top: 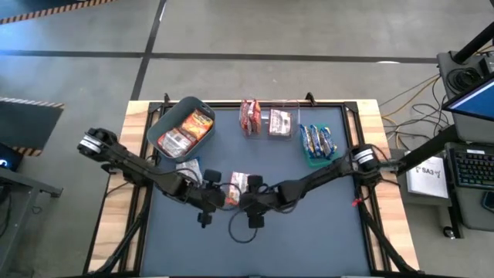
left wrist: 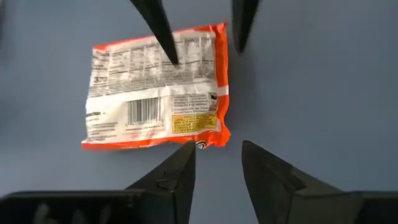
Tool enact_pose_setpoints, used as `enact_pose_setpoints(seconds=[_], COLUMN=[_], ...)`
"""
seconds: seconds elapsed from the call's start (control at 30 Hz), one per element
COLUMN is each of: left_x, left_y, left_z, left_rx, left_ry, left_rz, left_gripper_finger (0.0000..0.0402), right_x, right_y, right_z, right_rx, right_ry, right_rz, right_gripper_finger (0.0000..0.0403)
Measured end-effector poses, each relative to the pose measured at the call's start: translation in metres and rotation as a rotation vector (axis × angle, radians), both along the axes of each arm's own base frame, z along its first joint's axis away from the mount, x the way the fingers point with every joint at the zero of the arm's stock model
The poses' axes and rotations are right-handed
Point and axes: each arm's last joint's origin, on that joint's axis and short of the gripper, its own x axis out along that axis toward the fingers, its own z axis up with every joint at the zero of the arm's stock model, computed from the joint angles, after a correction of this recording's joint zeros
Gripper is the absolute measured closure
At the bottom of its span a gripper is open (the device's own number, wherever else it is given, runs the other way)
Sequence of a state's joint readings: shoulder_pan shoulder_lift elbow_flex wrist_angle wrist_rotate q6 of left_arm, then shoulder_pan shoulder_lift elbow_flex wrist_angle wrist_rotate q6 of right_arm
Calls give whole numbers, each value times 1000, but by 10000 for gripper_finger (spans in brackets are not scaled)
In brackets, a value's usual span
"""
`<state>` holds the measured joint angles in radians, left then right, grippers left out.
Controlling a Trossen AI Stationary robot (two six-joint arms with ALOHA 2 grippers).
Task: Sort Maruchan noodles
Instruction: Put the orange noodle pack into the gray bin
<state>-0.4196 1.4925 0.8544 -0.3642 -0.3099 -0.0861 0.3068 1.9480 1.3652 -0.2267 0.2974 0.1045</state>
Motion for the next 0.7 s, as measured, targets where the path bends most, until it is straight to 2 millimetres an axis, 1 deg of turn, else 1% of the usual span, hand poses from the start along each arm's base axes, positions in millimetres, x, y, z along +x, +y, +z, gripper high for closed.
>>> enact_pose_setpoints(seconds=[0.07,0.13,0.23,0.3,0.37,0.47,0.57,0.7], left_x=[-5,-11,-22,-30,-35,-40,-43,-41], left_y=[-5,-11,-20,-25,-31,-39,-46,-49], left_z=[5,13,23,28,34,37,37,33], left_rx=[10,21,45,48,28,-6,-30,-31], left_ry=[-29,-81,-158,-195,-245,-284,-292,-287], left_rz=[8,23,62,84,105,119,109,112], left_gripper_finger=[299,310,323,330,335,340,341,341], right_x=[8,12,19,21,20,19,18,18], right_y=[3,5,10,14,18,21,21,20], right_z=[-3,-11,-22,-29,-34,-39,-41,-39], right_rx=[-27,-82,-134,-169,-218,-289,-322,-329], right_ry=[24,89,137,133,133,122,117,114], right_rz=[-32,-50,-68,-104,-134,-180,-196,-201], right_gripper_finger=[189,193,199,202,205,217,241,295])
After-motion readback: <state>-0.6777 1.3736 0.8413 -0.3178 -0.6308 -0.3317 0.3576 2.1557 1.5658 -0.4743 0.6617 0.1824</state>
